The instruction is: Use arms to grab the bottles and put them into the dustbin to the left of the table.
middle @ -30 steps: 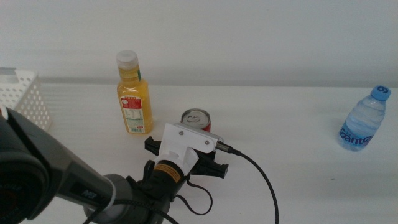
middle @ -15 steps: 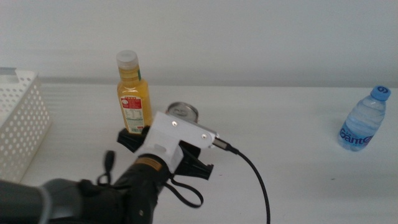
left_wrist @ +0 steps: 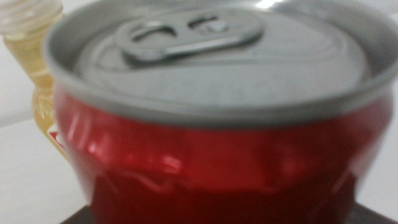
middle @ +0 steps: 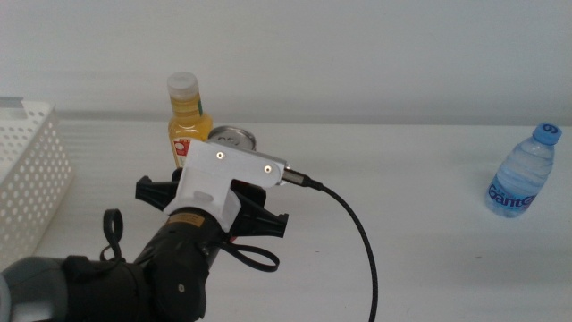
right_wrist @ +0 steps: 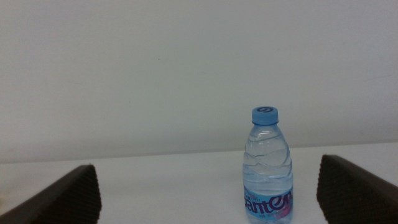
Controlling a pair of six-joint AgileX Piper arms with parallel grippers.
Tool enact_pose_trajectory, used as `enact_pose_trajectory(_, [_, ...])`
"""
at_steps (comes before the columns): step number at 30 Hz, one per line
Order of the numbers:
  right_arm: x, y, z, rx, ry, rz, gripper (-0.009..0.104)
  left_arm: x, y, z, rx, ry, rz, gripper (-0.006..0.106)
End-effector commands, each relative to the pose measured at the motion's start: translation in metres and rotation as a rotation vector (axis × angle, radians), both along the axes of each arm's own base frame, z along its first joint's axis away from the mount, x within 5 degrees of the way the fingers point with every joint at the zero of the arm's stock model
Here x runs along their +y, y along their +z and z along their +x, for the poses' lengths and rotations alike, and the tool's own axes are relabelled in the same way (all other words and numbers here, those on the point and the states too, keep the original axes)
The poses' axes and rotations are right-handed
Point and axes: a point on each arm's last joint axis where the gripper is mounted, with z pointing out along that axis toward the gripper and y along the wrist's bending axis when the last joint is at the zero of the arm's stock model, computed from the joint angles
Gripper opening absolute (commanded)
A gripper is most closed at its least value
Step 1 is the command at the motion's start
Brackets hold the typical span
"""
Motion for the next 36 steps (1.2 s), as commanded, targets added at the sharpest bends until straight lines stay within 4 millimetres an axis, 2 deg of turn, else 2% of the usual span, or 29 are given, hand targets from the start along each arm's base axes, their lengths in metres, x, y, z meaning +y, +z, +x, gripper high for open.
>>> enact_pose_trajectory(1, [-0.001, -0.012, -0.001, -0.004, -0.008, -0.012, 0.093, 0.001, 0.005, 0.000, -0.015, 0.010, -0.011, -0.002])
enact_pose_trajectory(9, [-0.001, -0.012, -0.001, -0.004, -0.008, -0.012, 0.093, -0.008, 0.004, -0.009, 0.115, -0.171, -0.022, -0.002])
enact_pose_trajectory(18, [-0.001, -0.012, -0.001, -0.004, -0.008, -0.012, 0.093, 0.006, 0.028, -0.017, 0.227, -0.300, -0.146, -0.002])
enact_pose_trajectory(24, [-0.001, -0.012, -0.001, -0.004, -0.008, -0.012, 0.093, 0.037, 0.038, -0.006, 0.388, -0.233, -0.239, -0.002])
enact_pose_trajectory(28, [-0.001, -0.012, -0.001, -0.004, -0.008, -0.012, 0.093, 0.058, 0.061, 0.006, 0.595, -0.257, -0.208, -0.002])
enact_pose_trajectory(31, [-0.001, -0.012, -0.001, -0.004, -0.008, -0.012, 0.093, 0.084, 0.078, 0.013, 0.718, -0.187, -0.187, -0.002])
enact_pose_trajectory(36, [-0.001, -0.012, -0.001, -0.004, -0.008, -0.012, 0.093, 0.132, 0.105, 0.022, 0.801, -0.133, -0.054, -0.002])
